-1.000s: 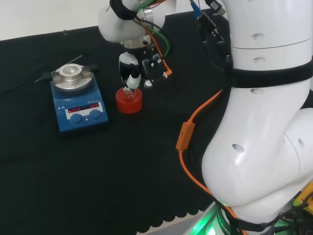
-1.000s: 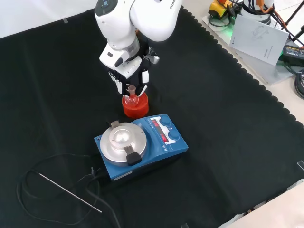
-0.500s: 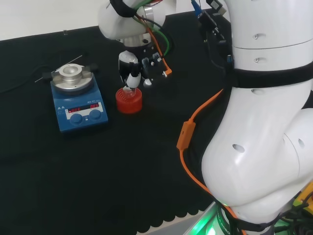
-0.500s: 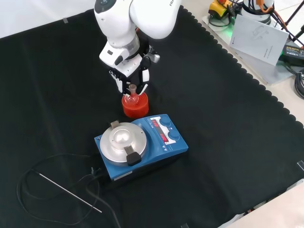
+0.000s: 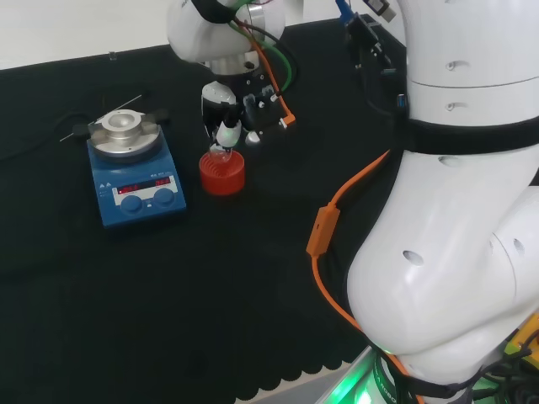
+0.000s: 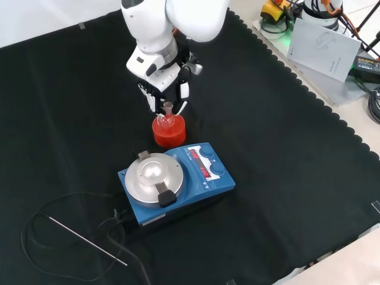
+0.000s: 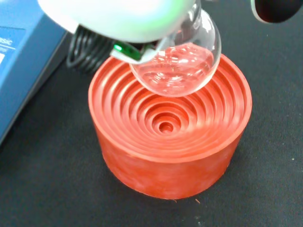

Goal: Pick up the round-bottom flask.

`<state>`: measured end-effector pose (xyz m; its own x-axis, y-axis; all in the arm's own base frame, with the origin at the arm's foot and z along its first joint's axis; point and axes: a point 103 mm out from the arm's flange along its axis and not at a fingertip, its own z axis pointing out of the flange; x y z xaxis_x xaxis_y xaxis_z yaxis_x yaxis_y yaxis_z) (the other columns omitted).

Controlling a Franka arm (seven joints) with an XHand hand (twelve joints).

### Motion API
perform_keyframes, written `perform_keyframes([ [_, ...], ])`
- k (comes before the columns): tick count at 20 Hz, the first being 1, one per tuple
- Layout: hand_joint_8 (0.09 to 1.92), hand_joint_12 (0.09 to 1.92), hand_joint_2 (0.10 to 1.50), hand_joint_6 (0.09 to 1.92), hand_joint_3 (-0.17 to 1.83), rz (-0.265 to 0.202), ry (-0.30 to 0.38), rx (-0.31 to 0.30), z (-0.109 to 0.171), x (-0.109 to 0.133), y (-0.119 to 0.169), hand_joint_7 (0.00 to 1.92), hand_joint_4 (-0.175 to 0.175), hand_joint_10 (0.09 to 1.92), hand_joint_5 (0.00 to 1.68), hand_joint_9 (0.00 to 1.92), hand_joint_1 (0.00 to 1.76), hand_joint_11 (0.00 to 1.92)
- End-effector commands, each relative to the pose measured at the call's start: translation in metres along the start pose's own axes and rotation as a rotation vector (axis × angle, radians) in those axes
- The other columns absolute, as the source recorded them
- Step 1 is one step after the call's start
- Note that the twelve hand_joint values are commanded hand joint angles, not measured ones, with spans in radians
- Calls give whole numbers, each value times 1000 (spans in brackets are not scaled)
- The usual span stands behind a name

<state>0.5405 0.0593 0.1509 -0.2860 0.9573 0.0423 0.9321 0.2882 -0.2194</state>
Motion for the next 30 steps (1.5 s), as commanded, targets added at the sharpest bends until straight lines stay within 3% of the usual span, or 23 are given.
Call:
perform_keyframes([
  [1, 675, 879, 539, 715, 861, 0, -16, -18, -32, 13, -23, 1428, -175, 366, 1194, 1693, 1322, 1619],
  [9, 678, 880, 532, 715, 872, -1, -23, -22, -64, 21, -38, 1430, -175, 363, 1197, 1700, 1323, 1631],
  [30, 671, 877, 505, 716, 911, -25, -30, -36, -88, 38, -62, 1444, -175, 352, 1211, 1709, 1326, 1648],
])
